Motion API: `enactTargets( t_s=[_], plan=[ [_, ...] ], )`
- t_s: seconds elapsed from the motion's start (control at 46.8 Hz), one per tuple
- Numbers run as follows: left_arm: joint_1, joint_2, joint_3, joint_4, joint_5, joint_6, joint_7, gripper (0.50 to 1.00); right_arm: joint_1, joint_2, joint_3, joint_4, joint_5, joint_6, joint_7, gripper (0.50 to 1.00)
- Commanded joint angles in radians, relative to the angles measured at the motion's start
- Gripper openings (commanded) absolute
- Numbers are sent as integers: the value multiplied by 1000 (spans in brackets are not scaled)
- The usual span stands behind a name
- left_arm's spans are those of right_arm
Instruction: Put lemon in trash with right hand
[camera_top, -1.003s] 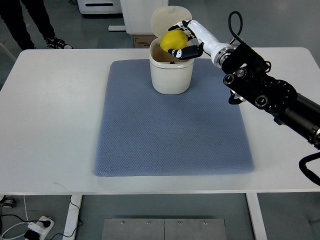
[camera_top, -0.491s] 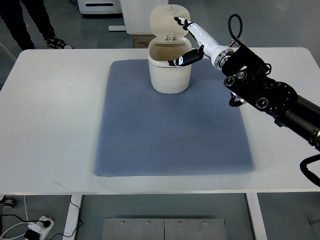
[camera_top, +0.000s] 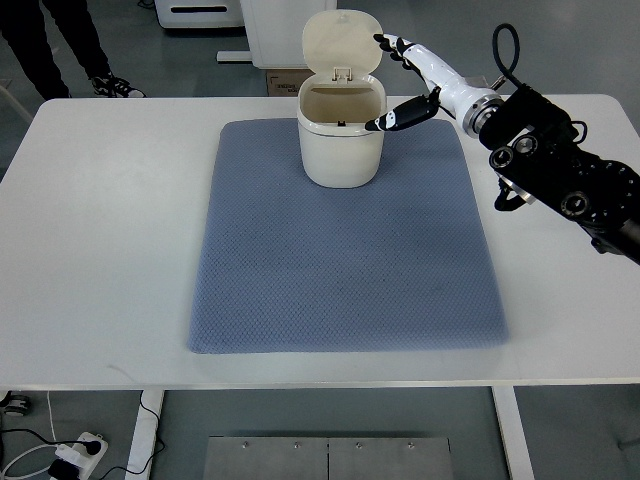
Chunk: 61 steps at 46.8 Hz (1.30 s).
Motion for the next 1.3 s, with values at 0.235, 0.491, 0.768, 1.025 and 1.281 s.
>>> enactTargets(
  t_s=[0.235, 0.491, 0.768, 1.025, 1.281],
  plan=[
    [0, 0, 0, 0, 0, -1, 0, 1000, -69, -103, 116, 89, 93, 5, -54, 972],
    [0, 0, 0, 0, 0, -1, 0, 1000, -171, -140, 308, 115, 152, 11, -101, 972],
    [0, 0, 0, 0, 0, -1, 0, 1000, -337, -131, 533, 195, 159, 11, -147, 972],
    [0, 0, 0, 0, 0, -1, 0, 1000, -444, -68, 705, 199, 164, 10, -146, 972],
    [0, 0, 0, 0, 0, -1, 0, 1000, -515, -6, 806, 199, 192, -1, -135, 972]
  ],
)
